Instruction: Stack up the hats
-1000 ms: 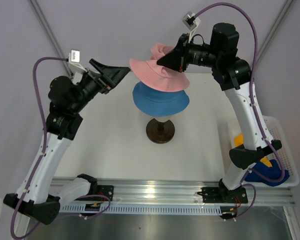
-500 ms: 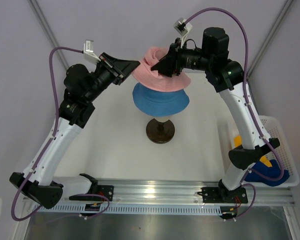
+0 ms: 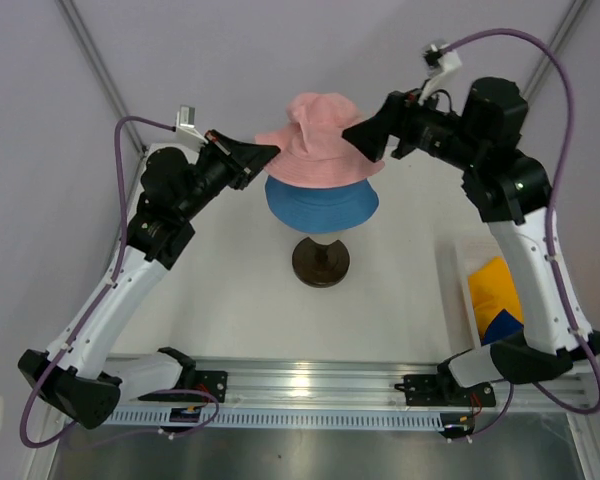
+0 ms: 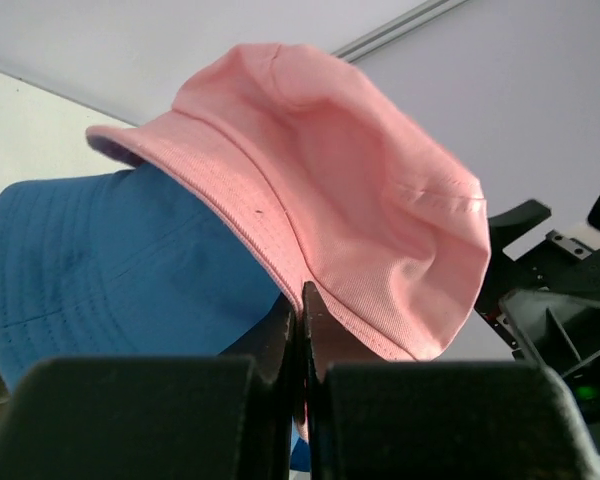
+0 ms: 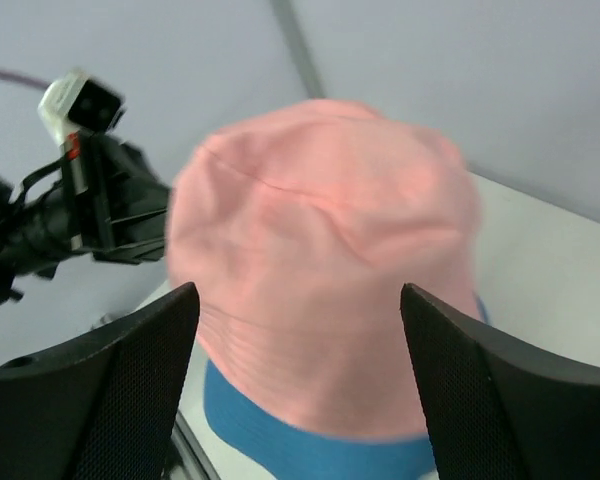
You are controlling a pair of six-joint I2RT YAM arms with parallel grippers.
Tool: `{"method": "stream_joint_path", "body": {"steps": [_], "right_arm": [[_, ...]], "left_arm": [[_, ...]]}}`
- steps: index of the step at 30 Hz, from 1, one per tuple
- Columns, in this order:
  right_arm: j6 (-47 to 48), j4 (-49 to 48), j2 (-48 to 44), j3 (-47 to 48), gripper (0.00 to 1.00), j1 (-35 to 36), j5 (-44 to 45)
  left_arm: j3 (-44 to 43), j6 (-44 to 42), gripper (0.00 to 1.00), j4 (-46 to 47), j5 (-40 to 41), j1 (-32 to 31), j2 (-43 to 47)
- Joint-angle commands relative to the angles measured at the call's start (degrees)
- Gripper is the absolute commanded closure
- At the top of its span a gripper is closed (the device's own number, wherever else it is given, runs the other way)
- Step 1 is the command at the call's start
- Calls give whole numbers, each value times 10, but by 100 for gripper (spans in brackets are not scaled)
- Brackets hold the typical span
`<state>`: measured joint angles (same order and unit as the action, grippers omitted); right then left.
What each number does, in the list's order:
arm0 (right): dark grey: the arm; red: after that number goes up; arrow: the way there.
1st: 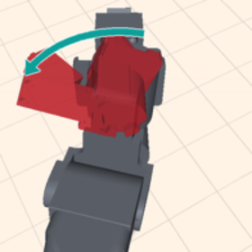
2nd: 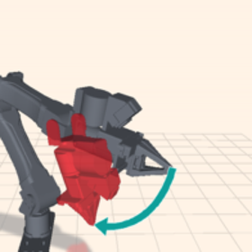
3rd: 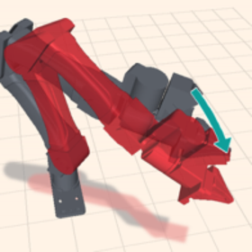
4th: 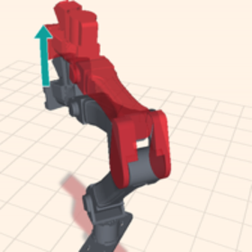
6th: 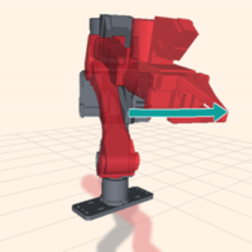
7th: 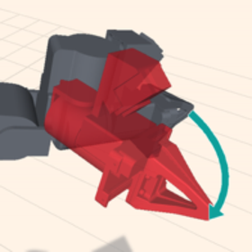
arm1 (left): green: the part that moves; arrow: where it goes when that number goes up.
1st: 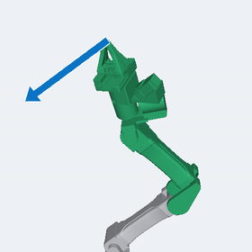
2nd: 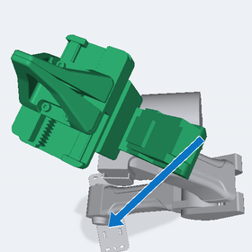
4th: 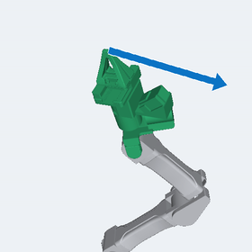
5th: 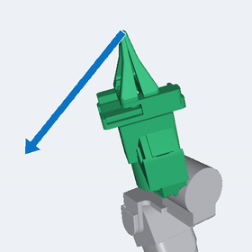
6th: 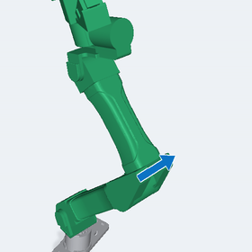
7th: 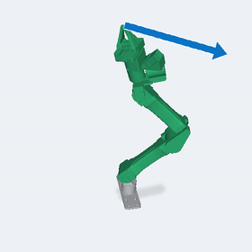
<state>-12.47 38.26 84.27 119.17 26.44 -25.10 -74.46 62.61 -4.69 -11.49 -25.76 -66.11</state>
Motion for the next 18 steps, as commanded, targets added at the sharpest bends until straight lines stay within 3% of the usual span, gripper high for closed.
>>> {"method": "stream_joint_path", "body": {"steps": [1,3,6,10,13,18], "right_arm": [[-101,-75,-70,-100,15,-55,59],[-174,-110,-128,-208,15,-91,72],[-266,-144,-193,-297,15,-138,90],[-414,-269,-251,-459,15,-155,67],[-518,-362,-267,-517,15,-151,56],[-566,-448,-266,-556,14,-115,98]], "left_arm": [[35,15,98,39,1,-3,33],[54,18,98,43,0,-4,41],[84,18,98,67,-3,-7,58],[104,11,98,71,-1,-15,70],[113,9,98,74,-3,-16,75],[125,9,97,83,2,-18,82]]}}
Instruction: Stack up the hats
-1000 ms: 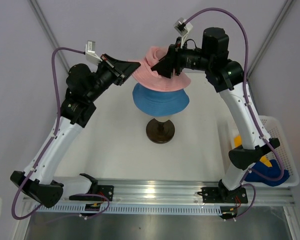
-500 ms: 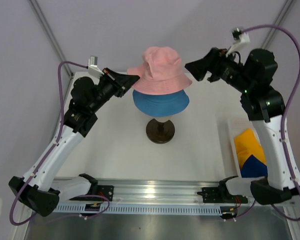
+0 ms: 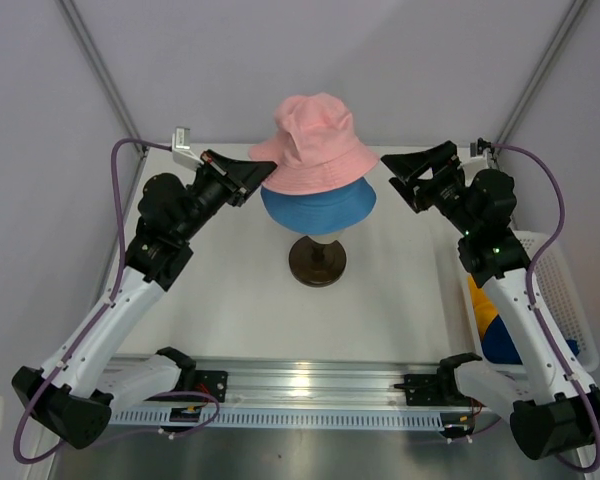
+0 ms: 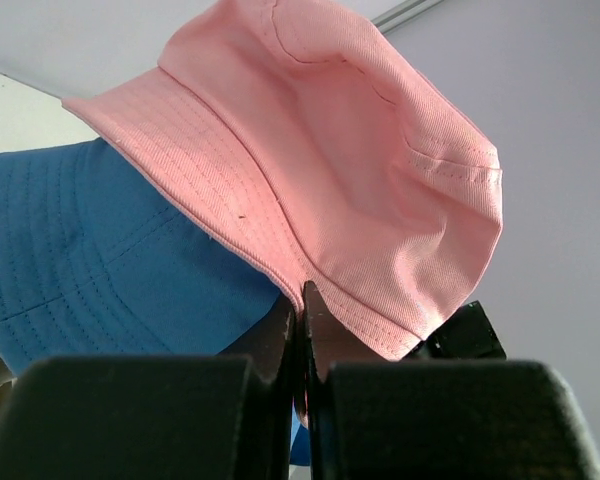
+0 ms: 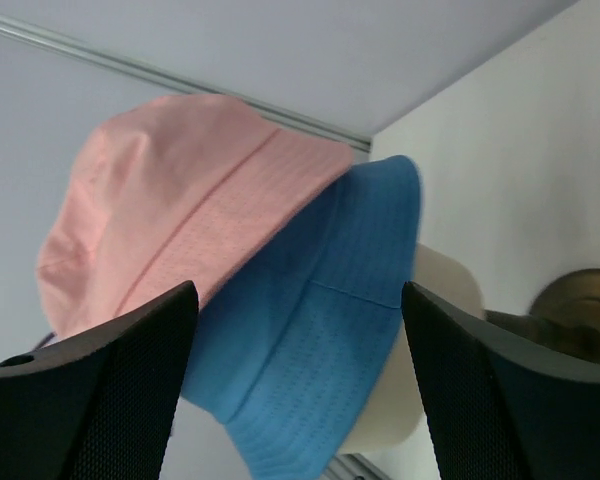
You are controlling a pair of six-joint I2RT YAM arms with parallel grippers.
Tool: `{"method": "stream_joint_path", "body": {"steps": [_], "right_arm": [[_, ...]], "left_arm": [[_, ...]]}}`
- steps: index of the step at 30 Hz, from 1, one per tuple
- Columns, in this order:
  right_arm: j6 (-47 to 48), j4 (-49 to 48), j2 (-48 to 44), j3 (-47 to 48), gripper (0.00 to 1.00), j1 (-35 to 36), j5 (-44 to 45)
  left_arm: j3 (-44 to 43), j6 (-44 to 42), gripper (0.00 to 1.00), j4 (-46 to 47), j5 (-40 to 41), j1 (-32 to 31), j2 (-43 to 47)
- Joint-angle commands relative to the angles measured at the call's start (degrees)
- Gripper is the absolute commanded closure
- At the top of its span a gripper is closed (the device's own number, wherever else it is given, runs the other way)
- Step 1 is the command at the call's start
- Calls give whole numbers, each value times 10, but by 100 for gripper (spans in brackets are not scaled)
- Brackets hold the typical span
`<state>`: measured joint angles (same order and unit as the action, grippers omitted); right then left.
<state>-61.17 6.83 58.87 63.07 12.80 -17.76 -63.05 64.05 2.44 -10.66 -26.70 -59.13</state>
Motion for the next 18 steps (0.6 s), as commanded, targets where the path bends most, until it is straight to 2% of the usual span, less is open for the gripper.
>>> {"method": "stream_joint_path", "body": {"steps": [1,9,18], "right_arm": [[-89,-146,-10,3,14,35,30],[-129,-227,15,-9,15,57,76],[-108,-176,70,37,15,81,57]], "left_arm": [[12,-5,97,13,-6,-9,11],[13,-8,96,18,-16,-10,2],[7,-12,96,22,-24,-9,-9]]}}
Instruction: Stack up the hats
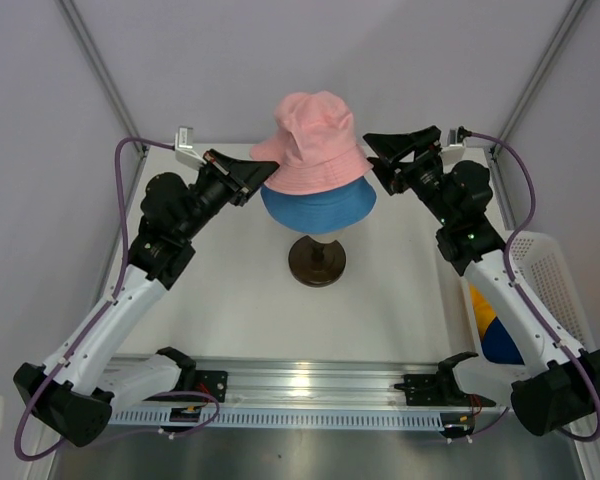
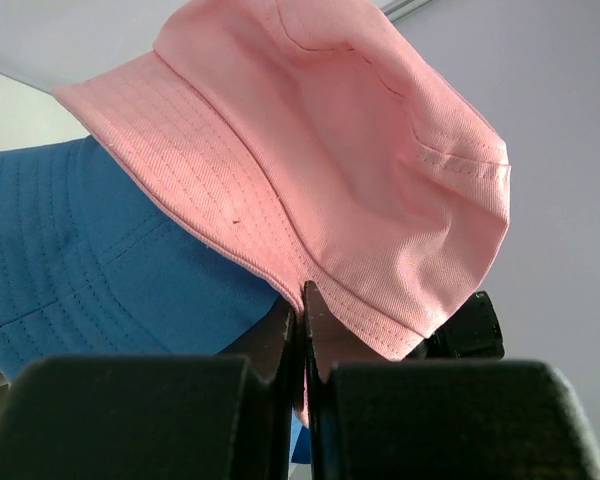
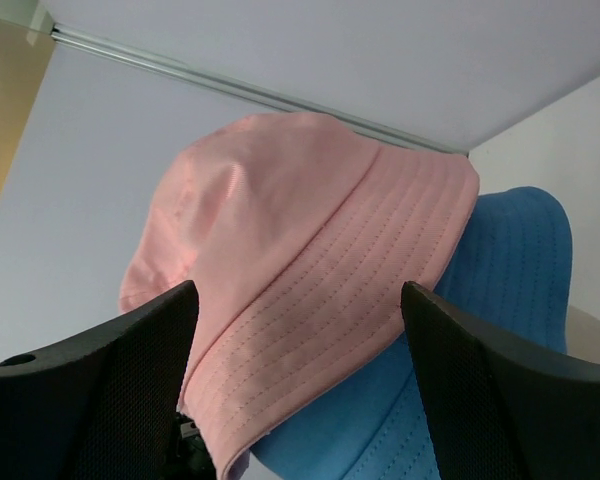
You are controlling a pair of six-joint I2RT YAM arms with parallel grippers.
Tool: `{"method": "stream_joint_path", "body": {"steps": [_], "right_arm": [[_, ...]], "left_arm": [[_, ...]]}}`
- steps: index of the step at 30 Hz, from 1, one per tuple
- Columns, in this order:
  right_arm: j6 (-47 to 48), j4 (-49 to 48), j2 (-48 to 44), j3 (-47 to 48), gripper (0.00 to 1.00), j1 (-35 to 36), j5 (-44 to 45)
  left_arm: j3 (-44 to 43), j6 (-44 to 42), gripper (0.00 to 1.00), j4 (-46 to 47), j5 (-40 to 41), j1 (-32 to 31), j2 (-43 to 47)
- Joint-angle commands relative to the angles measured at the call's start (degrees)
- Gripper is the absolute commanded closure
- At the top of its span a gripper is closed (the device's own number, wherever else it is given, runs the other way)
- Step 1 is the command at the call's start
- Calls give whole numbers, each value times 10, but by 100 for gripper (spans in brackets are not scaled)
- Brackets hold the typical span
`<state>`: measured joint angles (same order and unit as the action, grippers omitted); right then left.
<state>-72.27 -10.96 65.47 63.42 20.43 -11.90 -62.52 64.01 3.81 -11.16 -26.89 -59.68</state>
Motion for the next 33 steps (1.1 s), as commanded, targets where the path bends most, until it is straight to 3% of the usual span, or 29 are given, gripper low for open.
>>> {"method": "stream_joint_path", "body": {"steps": [1,17,33], "right_arm": [[6,5,4,36,15,6,1],[27,96,-74,20,13,6,41],[-22,31,-32,5,17,20,8]], "left_arm": [[2,-13,96,6,-19,-7,-3],[6,-23,95,-4,-4,-8,13],[4,-24,96,-10,0,-11,20]]}}
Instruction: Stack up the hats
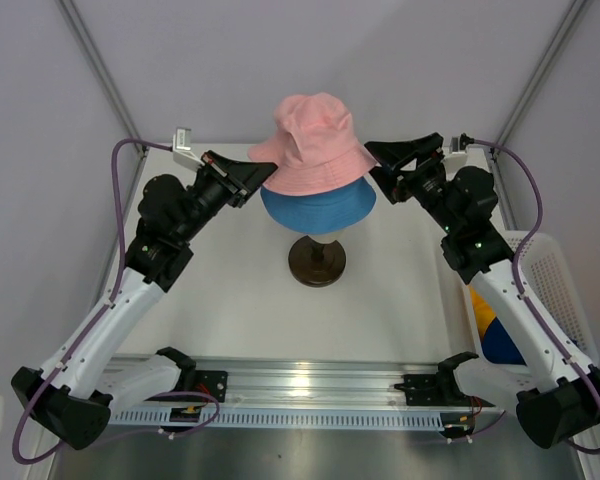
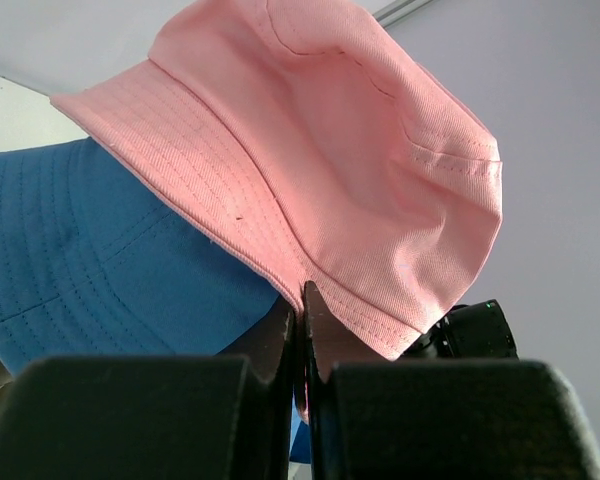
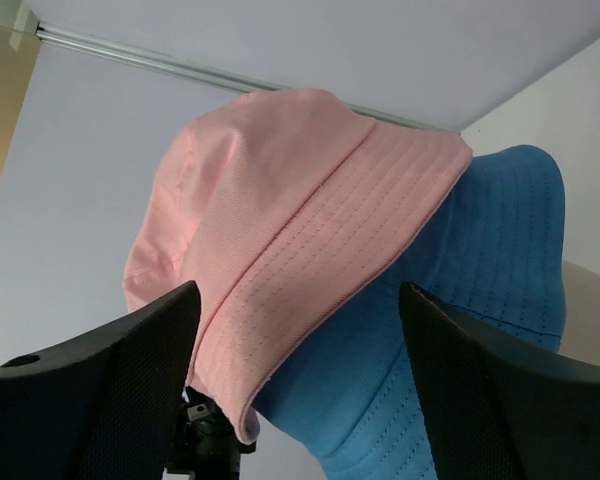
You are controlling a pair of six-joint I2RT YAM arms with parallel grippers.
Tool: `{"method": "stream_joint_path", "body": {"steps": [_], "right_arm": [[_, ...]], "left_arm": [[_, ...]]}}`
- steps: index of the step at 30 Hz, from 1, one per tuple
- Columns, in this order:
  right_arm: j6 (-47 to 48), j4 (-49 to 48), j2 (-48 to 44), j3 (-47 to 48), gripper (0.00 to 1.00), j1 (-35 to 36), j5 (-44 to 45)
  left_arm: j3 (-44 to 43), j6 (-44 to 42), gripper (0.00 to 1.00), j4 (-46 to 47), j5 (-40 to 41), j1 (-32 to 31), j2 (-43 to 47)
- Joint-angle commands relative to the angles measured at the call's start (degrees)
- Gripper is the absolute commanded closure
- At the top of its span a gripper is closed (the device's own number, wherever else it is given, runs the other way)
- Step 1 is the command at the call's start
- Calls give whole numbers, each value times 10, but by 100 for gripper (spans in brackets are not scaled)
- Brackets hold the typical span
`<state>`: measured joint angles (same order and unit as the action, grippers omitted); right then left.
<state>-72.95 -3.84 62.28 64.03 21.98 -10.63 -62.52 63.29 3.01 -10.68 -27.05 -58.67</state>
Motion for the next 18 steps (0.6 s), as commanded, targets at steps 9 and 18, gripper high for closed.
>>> {"method": "stream_joint_path", "body": {"steps": [9,18], "right_arm": [[25,-59,31,31,97,7,3],[112,-50,-15,19,100,13,7]], "left_arm": [[4,-22,95,-5,-13,-10,2],[1,-47,89,-26,-11,-11,27]]}}
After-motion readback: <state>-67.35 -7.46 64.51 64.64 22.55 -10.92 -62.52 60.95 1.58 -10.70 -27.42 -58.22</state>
